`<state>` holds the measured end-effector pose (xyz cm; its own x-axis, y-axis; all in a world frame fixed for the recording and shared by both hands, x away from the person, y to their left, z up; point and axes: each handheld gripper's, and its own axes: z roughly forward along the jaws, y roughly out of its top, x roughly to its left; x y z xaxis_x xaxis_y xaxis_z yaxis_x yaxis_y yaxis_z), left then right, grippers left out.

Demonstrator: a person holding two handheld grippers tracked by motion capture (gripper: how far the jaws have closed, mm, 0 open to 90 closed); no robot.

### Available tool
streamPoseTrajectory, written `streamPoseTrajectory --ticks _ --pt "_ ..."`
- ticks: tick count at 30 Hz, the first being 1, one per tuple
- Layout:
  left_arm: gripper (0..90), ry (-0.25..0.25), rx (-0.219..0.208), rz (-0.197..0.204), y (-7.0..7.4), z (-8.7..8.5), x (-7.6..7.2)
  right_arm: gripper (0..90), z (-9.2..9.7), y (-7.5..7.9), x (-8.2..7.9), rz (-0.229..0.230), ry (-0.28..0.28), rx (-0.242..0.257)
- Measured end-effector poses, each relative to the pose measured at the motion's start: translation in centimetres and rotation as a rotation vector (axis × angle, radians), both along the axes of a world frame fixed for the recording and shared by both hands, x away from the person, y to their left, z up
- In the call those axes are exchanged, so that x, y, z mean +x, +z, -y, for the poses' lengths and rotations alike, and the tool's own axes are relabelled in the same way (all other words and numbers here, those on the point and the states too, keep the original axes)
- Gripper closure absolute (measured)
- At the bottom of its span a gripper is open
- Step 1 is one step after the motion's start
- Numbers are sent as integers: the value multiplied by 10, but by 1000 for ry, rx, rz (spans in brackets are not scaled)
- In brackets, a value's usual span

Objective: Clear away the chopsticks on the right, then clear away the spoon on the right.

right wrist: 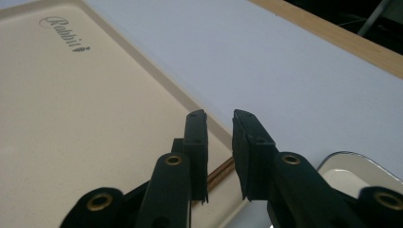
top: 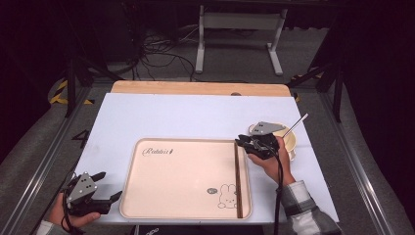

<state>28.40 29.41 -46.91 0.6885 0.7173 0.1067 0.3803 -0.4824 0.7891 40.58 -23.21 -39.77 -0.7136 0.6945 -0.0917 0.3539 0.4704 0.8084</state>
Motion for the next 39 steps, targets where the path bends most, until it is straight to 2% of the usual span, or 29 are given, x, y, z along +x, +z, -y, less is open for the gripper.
streamPoseTrajectory --ticks 4,7,10,12,14,17,21,24,25,26,27,28,29,33,34,35,36,39 --pt "154 0 -7 2 -1 -3 -1 748 13 12 -6 31 -26 24" --pt "154 -2 -6 6 1 -4 -3 733 31 24 -9 70 -59 57" --pt "154 -2 -9 5 1 -3 -3 715 54 33 -11 86 -129 93" --pt "154 -5 0 4 1 -2 -3 705 69 35 -11 92 -181 86" --pt "154 -6 0 5 1 -2 -3 687 88 35 -10 75 -226 106" --pt "154 -5 0 7 1 -2 -3 663 110 34 -8 46 -275 110" --pt "154 -6 -2 6 1 -3 -3 627 147 32 -9 29 -359 163" --pt "153 1 -3 2 1 -3 -3 604 165 26 -7 8 -407 201" --pt "153 1 -3 2 1 -3 -3 604 165 26 -7 8 -407 201" --pt "154 2 0 5 1 -2 -4 567 173 20 -4 -19 -425 248" --pt "153 2 0 5 1 -2 -4 551 175 17 -2 -26 -430 269" --pt "153 2 1 5 1 -2 -4 551 175 17 -2 -26 -430 269" --pt "153 5 0 5 1 -1 -4 520 179 11 2 -39 -441 306" --pt "154 9 2 2 2 2 -2 481 182 4 8 -63 -465 331" --pt "154 6 8 0 1 2 1 452 186 1 12 -68 -478 362" --pt "154 6 8 0 1 2 1 452 186 1 12 -68 -478 362" --pt "154 7 11 -4 1 2 1 440 190 -3 16 -86 -487 404" --pt "154 15 11 5 2 0 1 427 191 -8 22 -101 -487 424"
